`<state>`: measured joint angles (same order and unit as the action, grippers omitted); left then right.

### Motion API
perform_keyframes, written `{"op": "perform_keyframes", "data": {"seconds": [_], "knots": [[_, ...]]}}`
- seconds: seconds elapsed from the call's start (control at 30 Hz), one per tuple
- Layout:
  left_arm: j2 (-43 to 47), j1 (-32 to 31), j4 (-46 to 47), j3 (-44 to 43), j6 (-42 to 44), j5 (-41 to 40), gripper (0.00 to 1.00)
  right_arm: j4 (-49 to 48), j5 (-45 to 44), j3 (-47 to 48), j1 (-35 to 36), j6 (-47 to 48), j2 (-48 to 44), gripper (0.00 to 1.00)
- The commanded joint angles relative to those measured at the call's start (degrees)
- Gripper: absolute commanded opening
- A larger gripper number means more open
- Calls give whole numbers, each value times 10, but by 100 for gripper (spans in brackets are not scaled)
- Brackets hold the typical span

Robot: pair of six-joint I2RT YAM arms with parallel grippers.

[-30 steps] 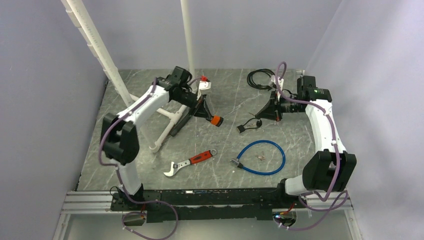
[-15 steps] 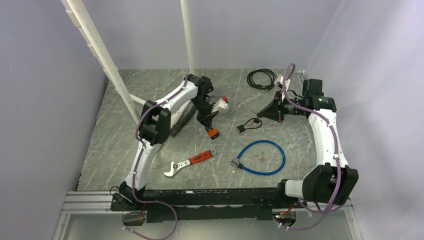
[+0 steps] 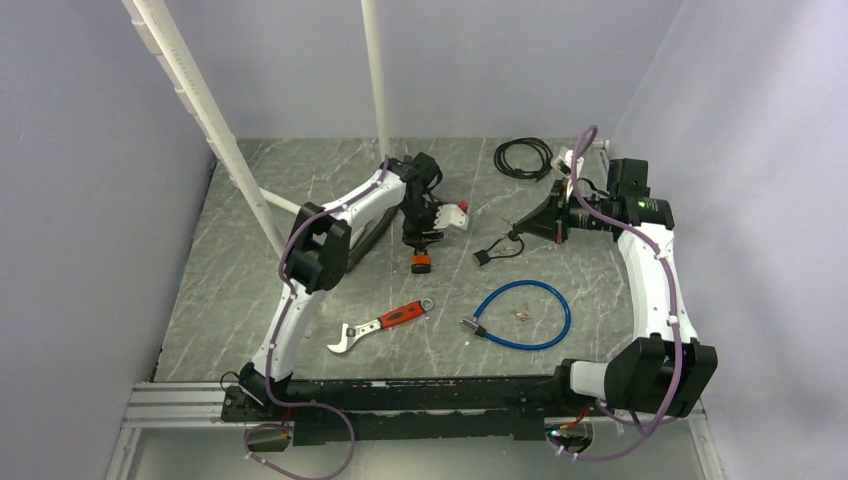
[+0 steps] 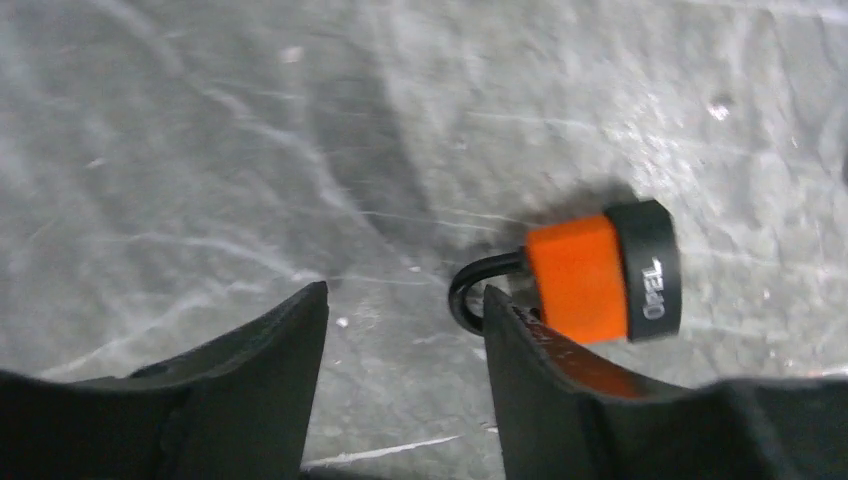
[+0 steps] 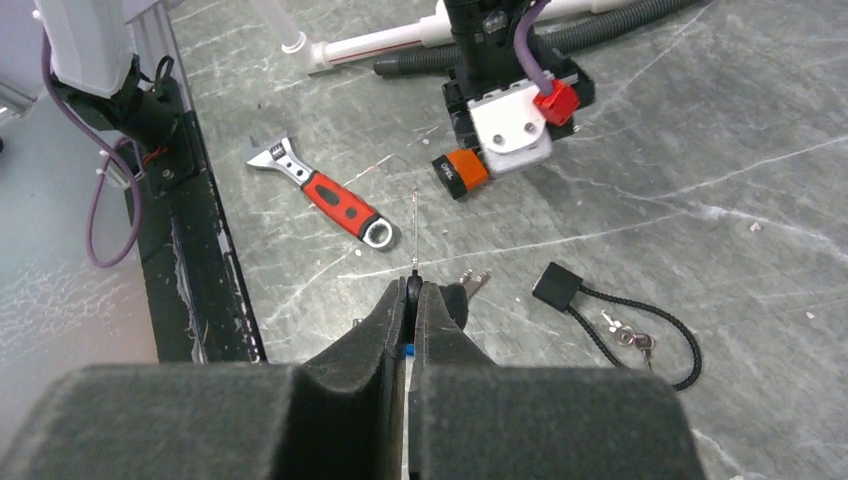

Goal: Lock with the key
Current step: Place the lock at the center of the board.

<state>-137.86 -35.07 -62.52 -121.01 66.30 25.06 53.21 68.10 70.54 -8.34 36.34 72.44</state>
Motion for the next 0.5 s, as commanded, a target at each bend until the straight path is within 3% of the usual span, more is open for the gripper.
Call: {"op": "perform_keyframes", "data": {"seconds": [0.0,0.07,0.1,0.2,0.27,0.4,0.47], "knots": [[94,5,121,18,-164,-12,77,-32,21,1,-3,-18,-19,0],[128,9,123,46,-247,8,83,-39,18,-5,-3,-24,-25,0],[147,12,122,66,-283,25,94,-43,18,-9,-3,-28,-29,0],[216,18,138,144,-385,81,99,-50,17,-20,-3,-35,-36,0],[256,17,185,206,-493,70,100,-52,16,-23,-3,-36,-38,0],[309,-17,240,286,-678,-51,99,-77,8,-27,-3,-65,-38,0],[328,-49,264,326,-715,-142,100,-103,4,-35,-3,-84,-42,0]]}}
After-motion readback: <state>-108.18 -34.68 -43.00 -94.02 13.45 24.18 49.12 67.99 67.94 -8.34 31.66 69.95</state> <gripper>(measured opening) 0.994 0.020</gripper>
